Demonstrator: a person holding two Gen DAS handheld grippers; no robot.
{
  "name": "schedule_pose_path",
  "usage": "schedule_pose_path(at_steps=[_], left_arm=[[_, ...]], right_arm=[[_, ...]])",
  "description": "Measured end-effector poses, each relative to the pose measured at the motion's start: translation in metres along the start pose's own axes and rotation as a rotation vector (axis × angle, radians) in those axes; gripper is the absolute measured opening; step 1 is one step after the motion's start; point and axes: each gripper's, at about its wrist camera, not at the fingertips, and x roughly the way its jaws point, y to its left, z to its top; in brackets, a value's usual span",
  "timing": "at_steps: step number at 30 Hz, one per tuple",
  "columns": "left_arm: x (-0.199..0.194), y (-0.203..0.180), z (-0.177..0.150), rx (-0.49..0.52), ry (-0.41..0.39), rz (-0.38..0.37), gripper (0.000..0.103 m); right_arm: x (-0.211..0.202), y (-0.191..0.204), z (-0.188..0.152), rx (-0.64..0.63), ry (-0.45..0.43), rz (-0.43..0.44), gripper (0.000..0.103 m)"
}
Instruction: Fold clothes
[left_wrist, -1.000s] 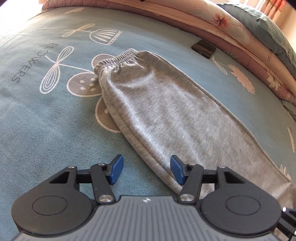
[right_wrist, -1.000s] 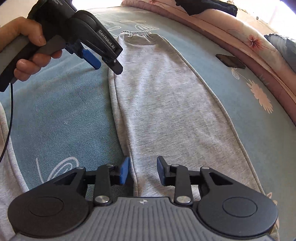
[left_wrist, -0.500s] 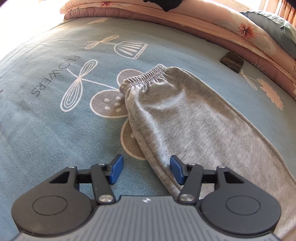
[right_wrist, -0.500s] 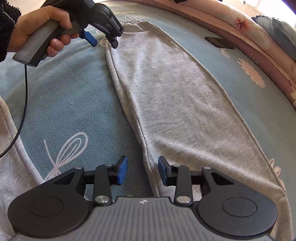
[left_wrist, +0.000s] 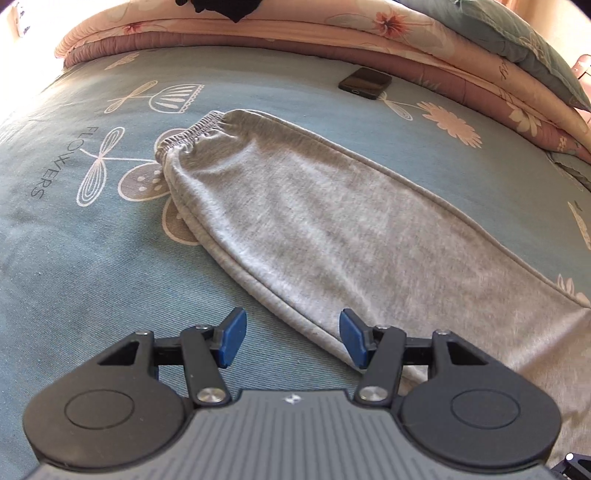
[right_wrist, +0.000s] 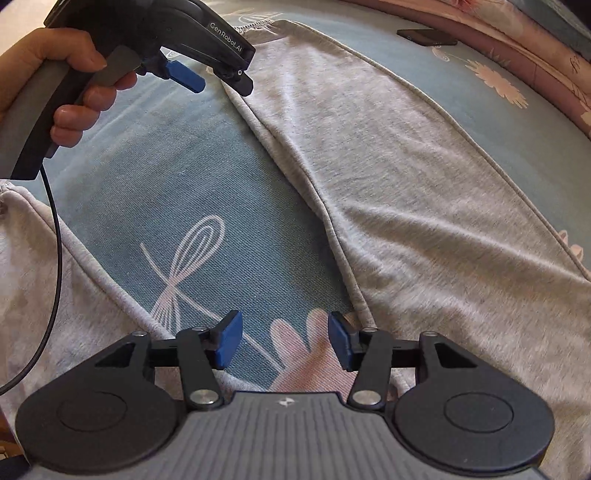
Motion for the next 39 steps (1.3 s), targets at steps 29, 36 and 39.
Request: schedule_pose_path(at_steps=[29, 36, 39], left_arm=[[0.007, -0.055, -0.034, 0.048, 0.083, -0.239, 0.062], [0.023, -0.049, -0.025, 0.018, 0.062, -0.240, 0.062], [0.032, -0.046, -0.021, 0.022, 0.054, -0.246, 0.063]], right_arm=[[0.012, 0.013, -0.030, -0.016, -0.041, 0.060, 0.103], [0.011, 0.017, -0.034, -0.028, -0.065, 0.046, 0.103], [0.012, 0.017, -0.033, -0.023, -0.056, 0.046, 0.103]])
